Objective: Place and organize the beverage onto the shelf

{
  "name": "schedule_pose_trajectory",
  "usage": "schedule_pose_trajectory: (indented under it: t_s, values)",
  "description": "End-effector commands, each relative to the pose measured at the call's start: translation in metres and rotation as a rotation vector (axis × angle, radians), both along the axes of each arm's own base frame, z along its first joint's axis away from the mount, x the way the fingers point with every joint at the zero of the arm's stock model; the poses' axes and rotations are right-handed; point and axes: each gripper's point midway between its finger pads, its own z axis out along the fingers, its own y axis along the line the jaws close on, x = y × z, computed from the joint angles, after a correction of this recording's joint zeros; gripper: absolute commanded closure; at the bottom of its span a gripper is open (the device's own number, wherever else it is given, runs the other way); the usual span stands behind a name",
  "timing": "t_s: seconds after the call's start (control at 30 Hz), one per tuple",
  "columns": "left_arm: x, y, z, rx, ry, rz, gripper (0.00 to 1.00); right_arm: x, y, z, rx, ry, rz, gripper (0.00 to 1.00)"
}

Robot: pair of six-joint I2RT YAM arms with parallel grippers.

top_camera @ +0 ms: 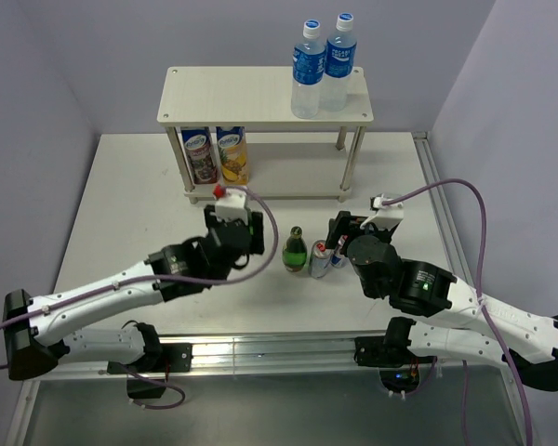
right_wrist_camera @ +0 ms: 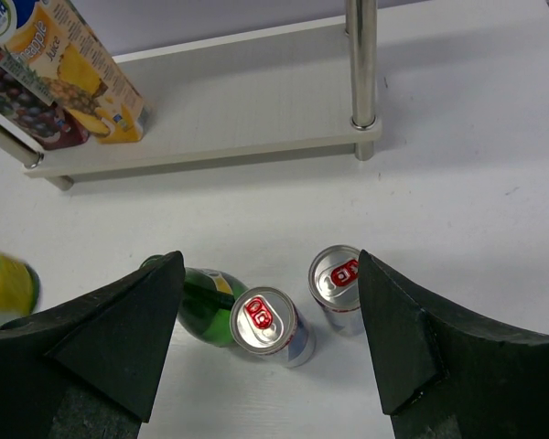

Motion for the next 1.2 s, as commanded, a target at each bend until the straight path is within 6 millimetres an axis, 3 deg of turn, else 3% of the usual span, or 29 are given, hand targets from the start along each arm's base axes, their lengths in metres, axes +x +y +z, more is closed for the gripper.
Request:
schedule_pose_trajectory:
  t_s: [0.0, 0.03, 0.07, 0.13, 0.17, 0.23, 0.27, 0.33, 0.37, 0.4, 0.47, 0.53, 0.57, 0.6, 0.63, 0.67, 0.8, 0.97, 1.17]
  values:
    - [0.042, 0.018, 0.105, -0.087, -0.183, 0.028, 1.00, 0.002, 0.004, 0.012, 0.040, -0.027, -0.001, 0.17]
    - [0.050, 0.016, 0.111, -0.073, -0.191, 0.018, 1.00, 0.002, 0.004, 0.013, 0.040, -0.028, 0.000, 0.17]
    - [0.063, 0.026, 0.141, -0.095, -0.229, 0.041, 1.00, 0.002, 0.005, 0.014, 0.042, -0.031, 0.002, 0.17]
    - [0.081, 0.027, 0.156, -0.066, -0.248, 0.030, 1.00, 0.002, 0.004, 0.014, 0.037, -0.032, -0.003, 0.17]
    - [0.092, 0.041, 0.184, -0.089, -0.279, 0.060, 1.00, 0.002, 0.003, 0.015, 0.037, -0.032, -0.002, 0.17]
    - [0.111, 0.044, 0.195, -0.082, -0.281, 0.057, 1.00, 0.002, 0.001, 0.015, 0.040, -0.035, -0.009, 0.17]
    - [0.120, 0.058, 0.220, -0.108, -0.318, 0.082, 1.00, 0.002, 0.001, 0.014, 0.039, -0.035, -0.009, 0.17]
    - [0.135, 0.062, 0.226, -0.094, -0.315, 0.091, 1.00, 0.001, -0.001, 0.013, 0.041, -0.035, -0.015, 0.17]
    - [0.140, 0.071, 0.247, -0.116, -0.351, 0.097, 1.00, 0.001, -0.001, 0.011, 0.037, -0.033, -0.013, 0.17]
    - [0.152, 0.069, 0.240, -0.088, -0.327, 0.098, 1.00, 0.001, -0.002, 0.011, 0.037, -0.032, -0.016, 0.17]
    - [0.162, 0.079, 0.258, -0.096, -0.351, 0.103, 1.00, 0.000, -0.004, 0.010, 0.036, -0.034, -0.019, 0.17]
    - [0.180, 0.082, 0.252, -0.081, -0.337, 0.109, 1.00, 0.000, -0.005, 0.010, 0.039, -0.036, -0.022, 0.17]
    - [0.187, 0.094, 0.260, -0.089, -0.353, 0.131, 1.00, 0.000, -0.005, 0.009, 0.036, -0.036, -0.022, 0.17]
    - [0.197, 0.092, 0.255, -0.087, -0.342, 0.115, 1.00, 0.000, -0.006, 0.009, 0.032, -0.035, -0.026, 0.17]
    - [0.205, 0.103, 0.255, -0.083, -0.341, 0.137, 1.00, 0.000, -0.007, 0.008, 0.033, -0.036, -0.029, 0.17]
    - [0.208, 0.106, 0.263, -0.092, -0.354, 0.138, 1.00, 0.000, -0.007, 0.008, 0.032, -0.036, -0.029, 0.17]
    - [0.237, 0.119, 0.255, -0.075, -0.332, 0.159, 1.00, 0.000, -0.008, 0.003, 0.022, -0.034, -0.035, 0.17]
    - [0.259, 0.134, 0.258, -0.068, -0.337, 0.177, 1.00, 0.002, -0.005, -0.002, 0.011, -0.028, -0.037, 0.17]
    - [0.276, 0.134, 0.237, -0.044, -0.297, 0.170, 1.00, 0.005, -0.001, -0.004, -0.001, -0.028, -0.037, 0.17]
